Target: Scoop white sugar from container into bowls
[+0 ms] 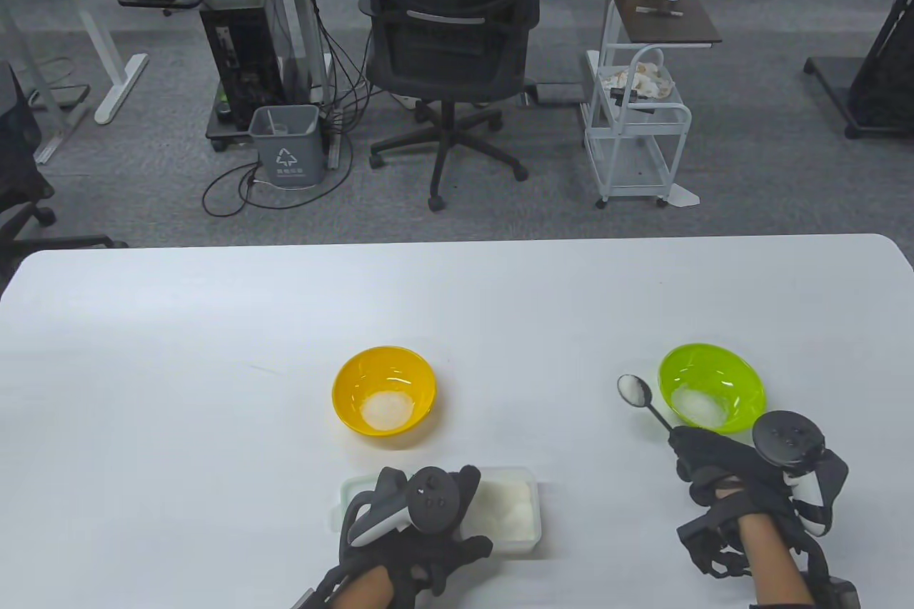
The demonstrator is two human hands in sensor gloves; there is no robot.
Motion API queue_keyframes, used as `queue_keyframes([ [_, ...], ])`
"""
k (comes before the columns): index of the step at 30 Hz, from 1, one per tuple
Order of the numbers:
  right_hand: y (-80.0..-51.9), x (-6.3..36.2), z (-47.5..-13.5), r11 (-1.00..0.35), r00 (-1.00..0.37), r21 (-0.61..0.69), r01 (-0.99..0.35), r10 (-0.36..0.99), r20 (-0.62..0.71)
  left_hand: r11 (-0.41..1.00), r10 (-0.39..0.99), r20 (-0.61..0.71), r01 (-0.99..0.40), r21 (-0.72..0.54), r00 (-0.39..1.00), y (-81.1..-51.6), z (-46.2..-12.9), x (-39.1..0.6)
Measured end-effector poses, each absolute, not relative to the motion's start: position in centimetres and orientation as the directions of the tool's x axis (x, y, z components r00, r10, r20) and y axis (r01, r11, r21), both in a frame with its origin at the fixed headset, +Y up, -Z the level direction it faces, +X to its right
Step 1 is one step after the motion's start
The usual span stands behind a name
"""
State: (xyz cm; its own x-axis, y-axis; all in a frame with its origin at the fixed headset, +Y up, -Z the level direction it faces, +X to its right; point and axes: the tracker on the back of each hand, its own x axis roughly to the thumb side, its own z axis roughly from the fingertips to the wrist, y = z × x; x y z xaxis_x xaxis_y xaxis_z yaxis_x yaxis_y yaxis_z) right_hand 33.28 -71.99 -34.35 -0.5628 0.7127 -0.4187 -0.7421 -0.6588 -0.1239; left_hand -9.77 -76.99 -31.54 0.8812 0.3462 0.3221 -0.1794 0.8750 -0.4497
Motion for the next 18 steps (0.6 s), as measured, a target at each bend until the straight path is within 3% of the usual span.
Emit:
queue_keyframes([
  [8, -73.6, 36.8, -34.3, -0.732, -0.506, -0.301, -0.611, 0.654, -0.562, 0.873, 0.35, 0.32, -0.182, -0.453, 0.88, -77.0, -31.5, -9.7],
  [18, -73.5, 36.7, -34.7, -0.931, -0.715, -0.276, -0.237, 0.36, -0.599, 0.871, 0.357, 0.315, -0.191, -0.454, 0.879, -77.1, -31.5, -9.7],
])
